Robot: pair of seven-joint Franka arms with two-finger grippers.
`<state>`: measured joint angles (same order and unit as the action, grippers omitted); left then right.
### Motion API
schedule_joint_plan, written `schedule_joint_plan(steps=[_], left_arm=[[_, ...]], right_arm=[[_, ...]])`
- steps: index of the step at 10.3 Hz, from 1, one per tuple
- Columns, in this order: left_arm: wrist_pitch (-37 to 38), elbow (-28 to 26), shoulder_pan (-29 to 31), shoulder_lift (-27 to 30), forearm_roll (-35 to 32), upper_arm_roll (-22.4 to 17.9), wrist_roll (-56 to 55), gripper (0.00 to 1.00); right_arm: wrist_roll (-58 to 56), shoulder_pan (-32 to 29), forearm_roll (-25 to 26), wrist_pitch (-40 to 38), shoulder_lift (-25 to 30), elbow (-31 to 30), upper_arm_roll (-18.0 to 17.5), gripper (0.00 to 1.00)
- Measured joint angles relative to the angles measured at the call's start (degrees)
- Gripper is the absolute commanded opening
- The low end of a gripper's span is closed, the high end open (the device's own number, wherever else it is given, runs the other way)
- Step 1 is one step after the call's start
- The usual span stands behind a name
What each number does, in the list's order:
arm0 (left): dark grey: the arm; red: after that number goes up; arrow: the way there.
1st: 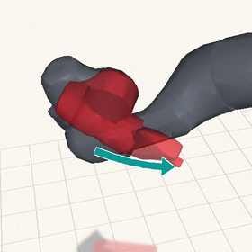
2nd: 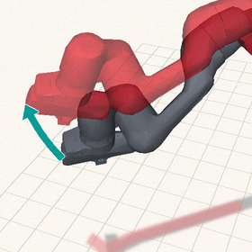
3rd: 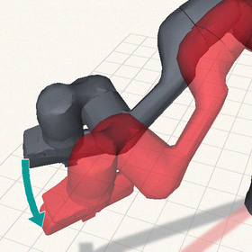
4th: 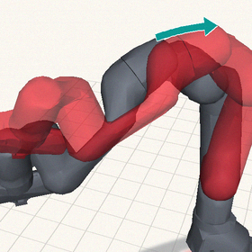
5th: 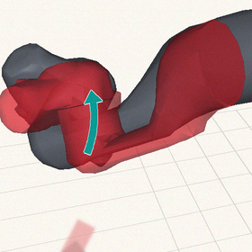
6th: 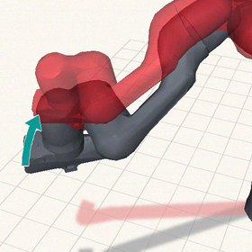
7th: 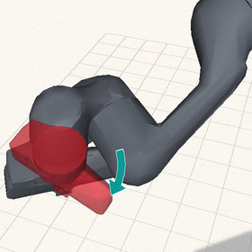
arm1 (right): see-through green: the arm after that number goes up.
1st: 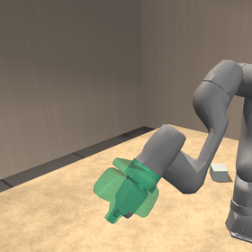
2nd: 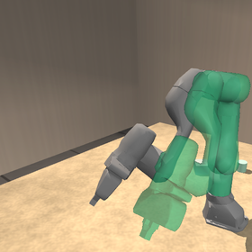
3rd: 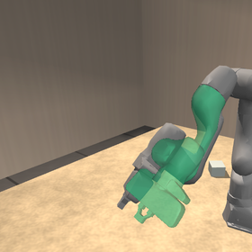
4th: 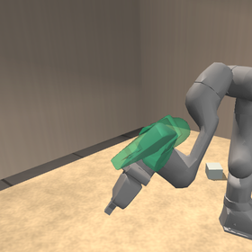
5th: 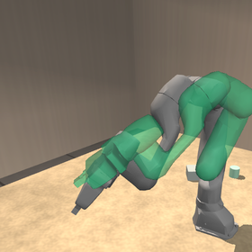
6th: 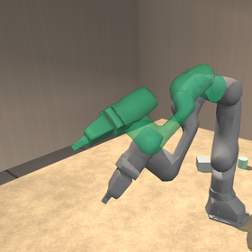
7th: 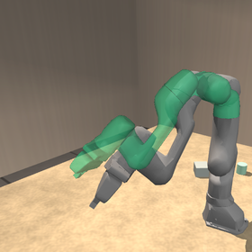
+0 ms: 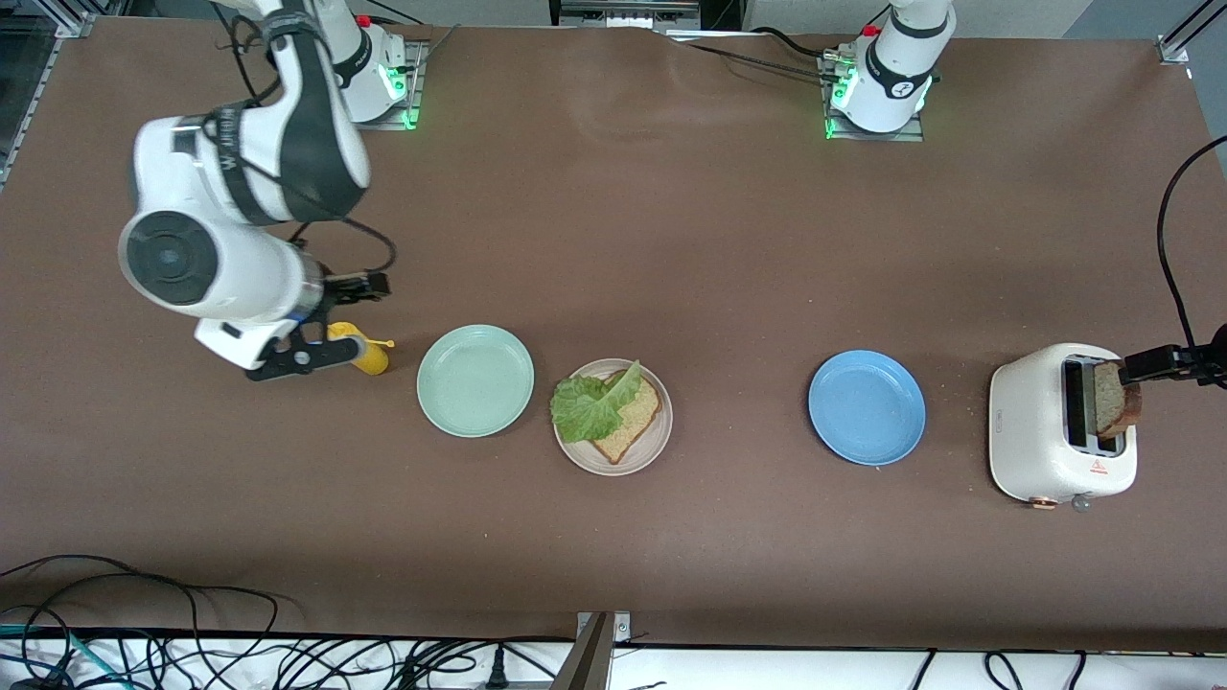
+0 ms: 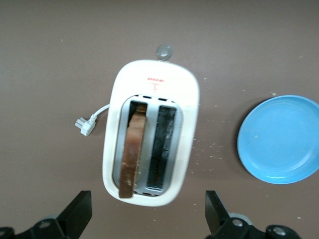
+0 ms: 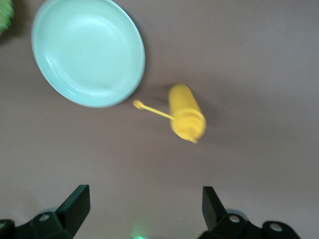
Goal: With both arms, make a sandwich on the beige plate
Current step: 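Move the right gripper back toward the yellow mustard bottle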
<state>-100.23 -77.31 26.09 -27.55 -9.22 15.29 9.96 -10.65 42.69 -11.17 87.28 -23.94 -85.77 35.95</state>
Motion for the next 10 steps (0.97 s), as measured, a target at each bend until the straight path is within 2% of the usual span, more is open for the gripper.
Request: schedule_joint_plan(steps=[3, 5, 7, 9, 10], left_arm=[[-2.0, -0.1, 0.6, -3.5, 0.0, -0.8, 1.7, 0.99], [-3.9, -0.2, 0.5, -5.7, 0.0, -0.9, 1.8, 0.98], [-6.2, -0.2, 0.3, -7.5, 0.0, -0.9, 1.8, 0.92], [-6.9, -0.2, 0.3, -8.0, -3.0, -0.9, 1.9, 0.83], [-6.9, -0.1, 0.2, -8.0, -5.4, -0.8, 1.9, 0.83]], right_arm=[[-21.9, -2.2, -3.0, 2.6, 1.6, -7.7, 7.4, 1.00], [-37.0, -8.5, -8.6, 5.3, 1.4, -11.5, 8.0, 1.00], [-50.4, -13.6, -15.4, 7.0, -0.1, -14.4, 8.0, 1.00], [-64.7, -16.6, -24.3, 7.2, -3.5, -14.9, 8.0, 1.00], [-73.0, -18.4, -30.0, 7.2, -6.0, -15.0, 7.9, 1.00]])
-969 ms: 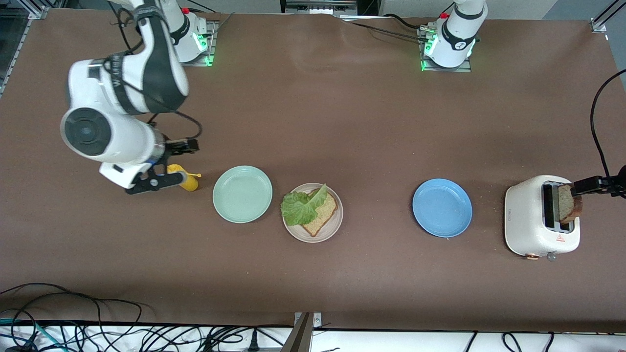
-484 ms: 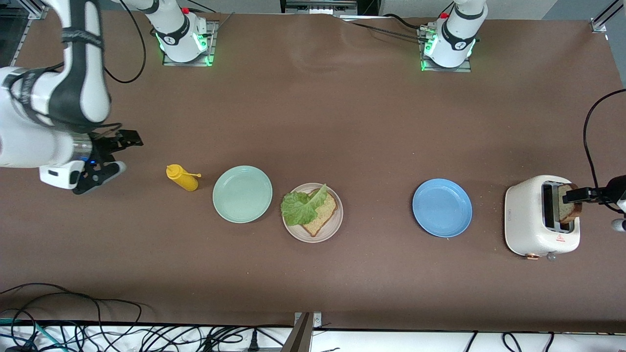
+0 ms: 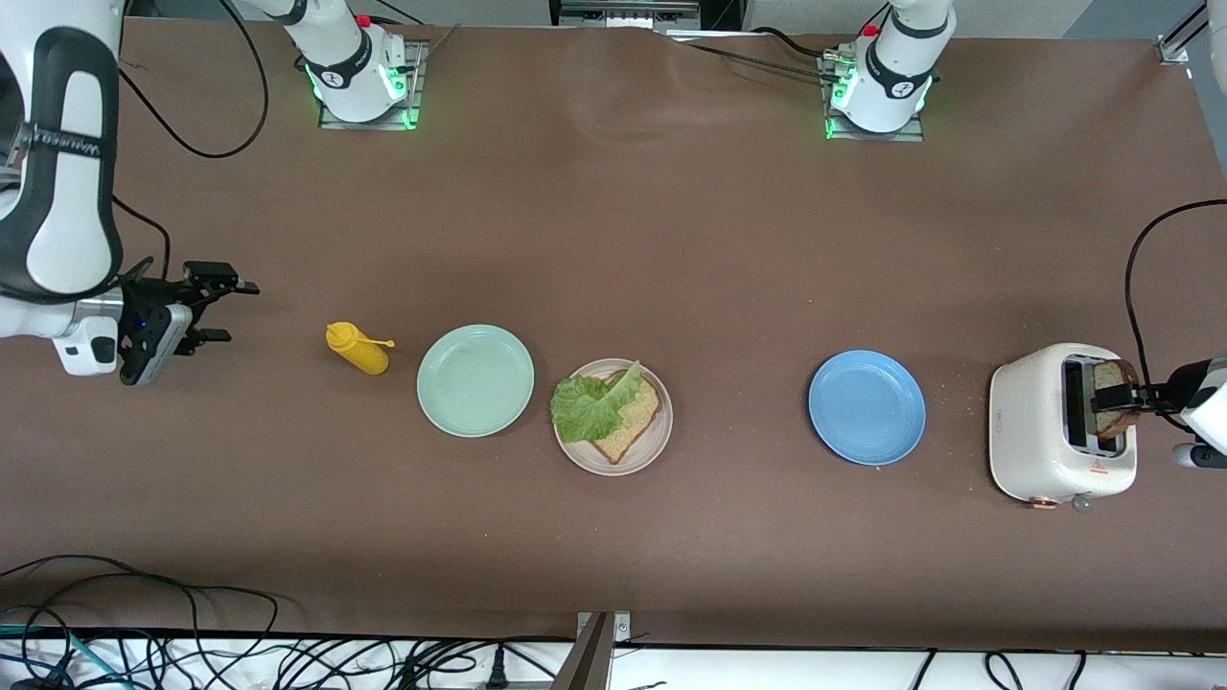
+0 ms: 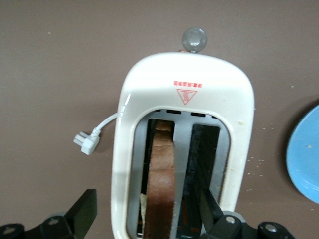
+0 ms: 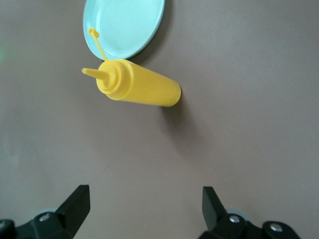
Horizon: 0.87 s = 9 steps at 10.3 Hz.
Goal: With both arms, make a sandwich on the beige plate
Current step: 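Move the right gripper back toward the yellow mustard bottle, then grasp the mustard bottle with the right gripper while the left gripper grasps toast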
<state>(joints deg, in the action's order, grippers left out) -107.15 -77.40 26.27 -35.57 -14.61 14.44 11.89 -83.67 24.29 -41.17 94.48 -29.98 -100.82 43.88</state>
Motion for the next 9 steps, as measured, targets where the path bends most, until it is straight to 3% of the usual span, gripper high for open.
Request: schedule_joint_plan(steps=[1, 4, 6, 9], left_arm=[[0.0, 0.0, -0.2, 0.0, -1.1, 0.1, 0.0, 0.77], [0.0, 0.0, -0.5, 0.0, -1.2, 0.1, 0.0, 0.75], [0.0, 0.1, -0.6, 0.0, -1.2, 0.1, 0.0, 0.59], [0.0, 0.0, -0.9, 0.0, -1.2, 0.1, 0.0, 0.30]], right_arm=[[-7.8, -1.8, -5.8, -0.3, -2.6, -0.1, 0.0, 1.00], [-25.3, -5.4, -22.2, -4.2, -8.7, -0.4, -0.3, 1.00], [-35.5, -7.2, -30.4, -8.5, -12.4, -0.4, -1.1, 1.00], [-46.3, -10.5, -35.9, -12.8, -15.5, -0.4, -6.2, 1.00]])
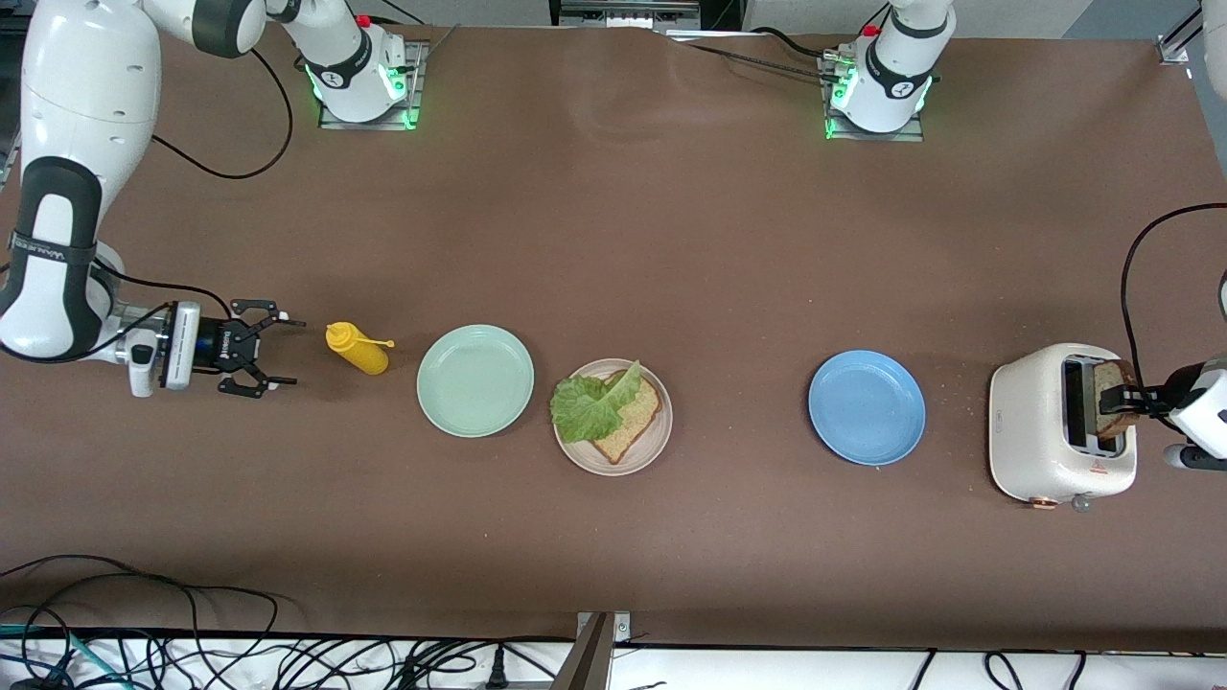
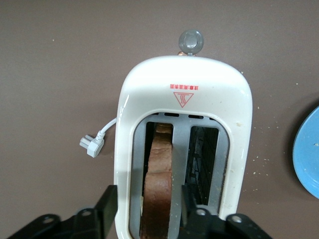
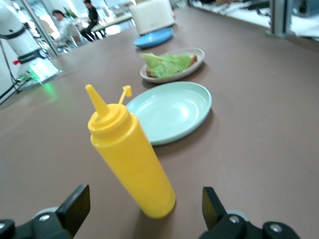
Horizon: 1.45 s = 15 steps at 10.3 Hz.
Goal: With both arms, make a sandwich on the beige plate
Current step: 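Grasp the mustard bottle with the right gripper while the left gripper grasps toast, then lift the mustard with the right gripper while the left gripper lifts the toast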
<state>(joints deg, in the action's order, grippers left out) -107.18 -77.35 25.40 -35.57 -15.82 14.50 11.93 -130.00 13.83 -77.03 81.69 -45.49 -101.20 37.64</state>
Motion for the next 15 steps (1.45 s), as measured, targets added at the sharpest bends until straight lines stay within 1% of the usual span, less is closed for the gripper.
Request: schedule_joint_plan(steps=[1, 2, 3, 4, 6, 7, 8, 9, 11, 12, 14, 15], left_arm=[[0.0, 0.0, 0.0, 0.0, 0.0, 0.0, 0.0, 0.18], [0.0, 0.0, 0.0, 0.0, 0.0, 0.0, 0.0, 0.08], [0.0, 0.0, -0.1, 0.0, 0.0, 0.0, 0.0, 0.00], [0.0, 0.0, -0.1, 0.0, 0.0, 0.0, 0.0, 0.00], [0.0, 0.0, -0.2, 0.0, 0.0, 0.0, 0.0, 0.00], [0.0, 0.0, -0.2, 0.0, 0.0, 0.0, 0.0, 0.00], [0.0, 0.0, -0.2, 0.0, 0.0, 0.0, 0.0, 0.00], [0.0, 0.0, -0.2, 0.0, 0.0, 0.0, 0.0, 0.00], [0.4, 0.4, -0.2, 0.2, 0.0, 0.2, 0.0, 0.00], [1.0, 0.6, -0.2, 0.7, 0.0, 0.7, 0.0, 0.00], [1.8, 0.8, -0.2, 2.6, 0.0, 1.5, 0.0, 0.00], [1.9, 0.8, -0.2, 3.9, 0.0, 1.6, 0.0, 0.00]], right_arm=[[-2.3, -1.9, -0.5, -0.2, -0.6, 0.0, -3.2, 1.00], [-4.5, -4.1, -0.8, -0.2, -1.4, 0.0, -6.6, 1.00], [-6.5, -6.0, -1.0, -0.2, -2.2, 0.1, -9.4, 1.00], [-7.8, -7.2, -1.2, -0.4, -2.9, 0.1, -11.1, 0.97], [-8.5, -7.8, -1.4, -1.3, -3.2, 0.3, -12.3, 0.73], [-8.5, -7.8, -1.4, -1.5, -3.2, 0.7, -12.7, 0.52], [-8.5, -7.8, -1.4, -1.5, -3.2, 1.0, -13.3, 0.27], [-8.5, -7.8, -1.4, -1.5, -3.2, 1.1, -13.7, 0.06], [-8.1, -7.8, -1.4, -1.5, -3.2, 1.1, -14.1, 0.01], [-6.5, -7.8, -1.4, -1.8, -3.2, 1.1, -14.1, 0.00], [0.7, -7.5, -1.1, -2.5, -3.1, 2.4, -14.3, 0.00], [6.4, -7.1, -0.4, -2.5, -3.0, 4.6, -14.4, 0.00]])
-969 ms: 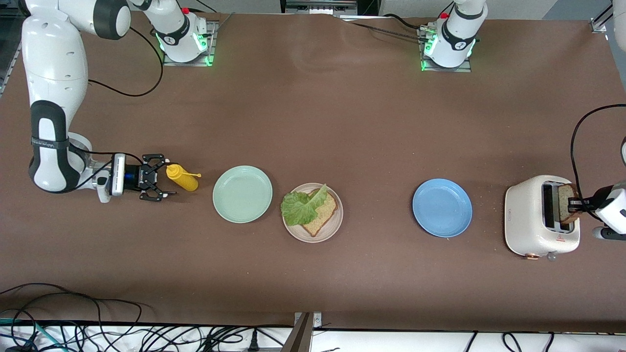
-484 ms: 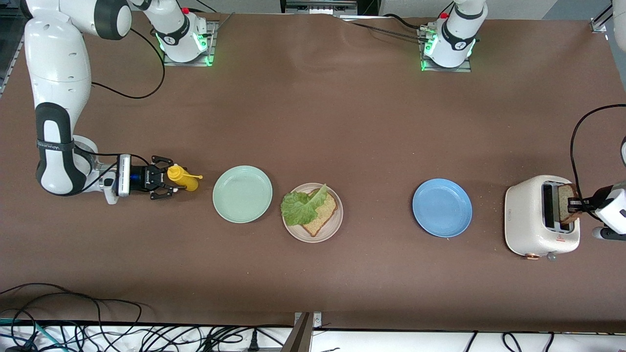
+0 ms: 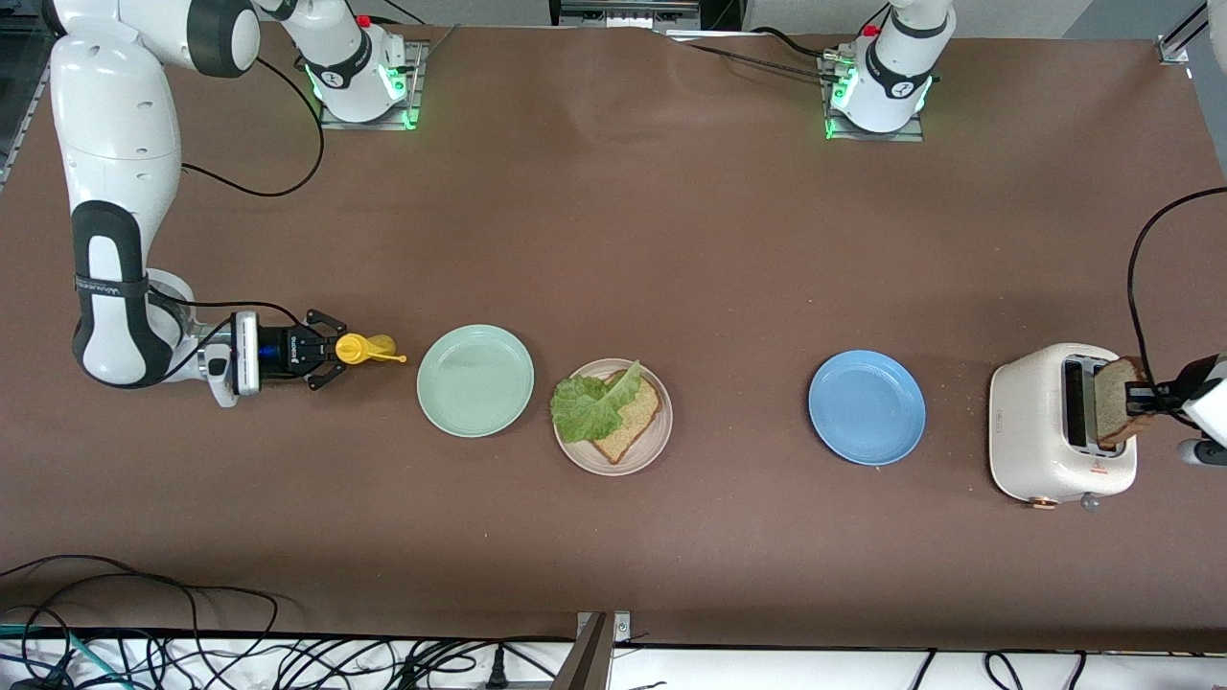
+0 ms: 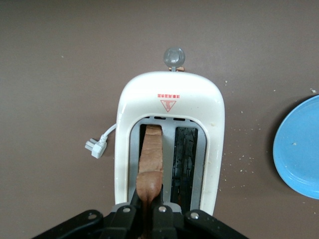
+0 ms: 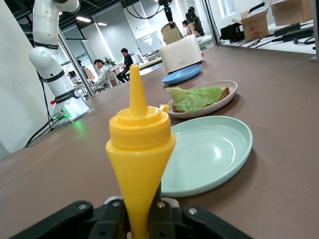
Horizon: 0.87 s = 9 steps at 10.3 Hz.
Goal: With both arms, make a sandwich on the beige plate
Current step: 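Lift the mustard with the right gripper while the left gripper lifts the toast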
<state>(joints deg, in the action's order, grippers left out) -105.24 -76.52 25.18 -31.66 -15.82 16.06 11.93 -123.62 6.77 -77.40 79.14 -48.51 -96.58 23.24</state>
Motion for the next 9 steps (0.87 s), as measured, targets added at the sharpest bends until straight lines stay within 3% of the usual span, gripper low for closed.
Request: schedule_joint_plan(steps=[4, 7, 9], left_arm=[[0.5, 0.1, 0.0, 4.7, 0.0, 0.1, 0.0, 0.00], [0.6, 0.3, 0.0, 8.3, 0.8, 0.2, 0.0, 0.00], [3.2, 0.3, 0.0, 11.4, 2.5, 0.3, 0.0, 0.00]], right_arm=[[25.5, 5.0, 8.3, 1.3, 0.4, 13.4, 0.0, 0.00], [39.6, 10.1, 18.6, 4.6, 0.5, 22.1, -0.1, 0.00], [44.8, 15.2, 25.9, 8.6, 0.4, 24.5, -0.3, 0.00]])
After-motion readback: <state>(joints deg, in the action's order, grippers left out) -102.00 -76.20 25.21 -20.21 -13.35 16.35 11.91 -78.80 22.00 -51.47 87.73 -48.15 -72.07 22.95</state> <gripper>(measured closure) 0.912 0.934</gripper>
